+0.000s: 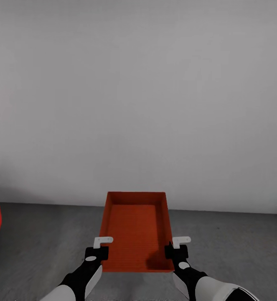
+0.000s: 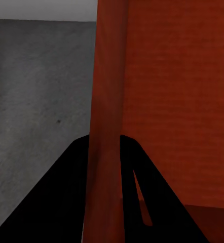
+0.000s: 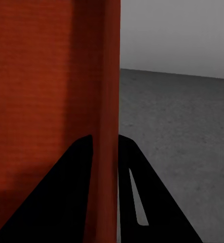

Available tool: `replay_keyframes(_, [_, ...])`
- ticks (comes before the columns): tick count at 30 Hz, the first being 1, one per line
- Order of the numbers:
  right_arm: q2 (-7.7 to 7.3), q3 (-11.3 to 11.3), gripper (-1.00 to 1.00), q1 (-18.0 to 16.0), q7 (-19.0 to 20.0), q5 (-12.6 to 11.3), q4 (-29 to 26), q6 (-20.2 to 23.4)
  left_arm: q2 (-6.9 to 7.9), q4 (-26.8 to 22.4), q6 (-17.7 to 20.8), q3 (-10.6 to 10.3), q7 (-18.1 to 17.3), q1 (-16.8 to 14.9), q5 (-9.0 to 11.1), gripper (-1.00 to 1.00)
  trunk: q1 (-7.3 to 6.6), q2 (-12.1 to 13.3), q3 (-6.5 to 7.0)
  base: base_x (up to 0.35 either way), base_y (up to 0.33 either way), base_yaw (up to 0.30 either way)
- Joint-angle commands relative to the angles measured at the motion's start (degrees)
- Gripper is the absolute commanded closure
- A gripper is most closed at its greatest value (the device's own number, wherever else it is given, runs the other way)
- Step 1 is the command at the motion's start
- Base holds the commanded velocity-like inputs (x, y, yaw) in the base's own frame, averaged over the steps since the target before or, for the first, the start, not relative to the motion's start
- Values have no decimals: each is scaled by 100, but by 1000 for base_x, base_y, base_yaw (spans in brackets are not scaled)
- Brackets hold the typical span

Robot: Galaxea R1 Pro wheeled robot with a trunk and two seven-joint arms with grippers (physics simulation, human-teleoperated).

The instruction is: Move the two storage containers from the living room to the garage. In the garage, place one container on the floor and stack the other container on top of it (either order is fine).

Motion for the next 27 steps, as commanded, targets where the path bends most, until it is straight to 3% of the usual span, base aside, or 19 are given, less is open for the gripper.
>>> replay_keyframes(1, [0, -376, 100, -5, -26, -149, 87, -39, 5, -33, 2, 68, 58, -7, -41, 100, 1, -6, -16, 0, 0, 0])
replay_keyframes(27, [0, -384, 100, -5, -26, -144, 87, -41, -52, -53, 3, 77, 67, -7, -36, 100, 1, -6, -252, 0, 0, 0])
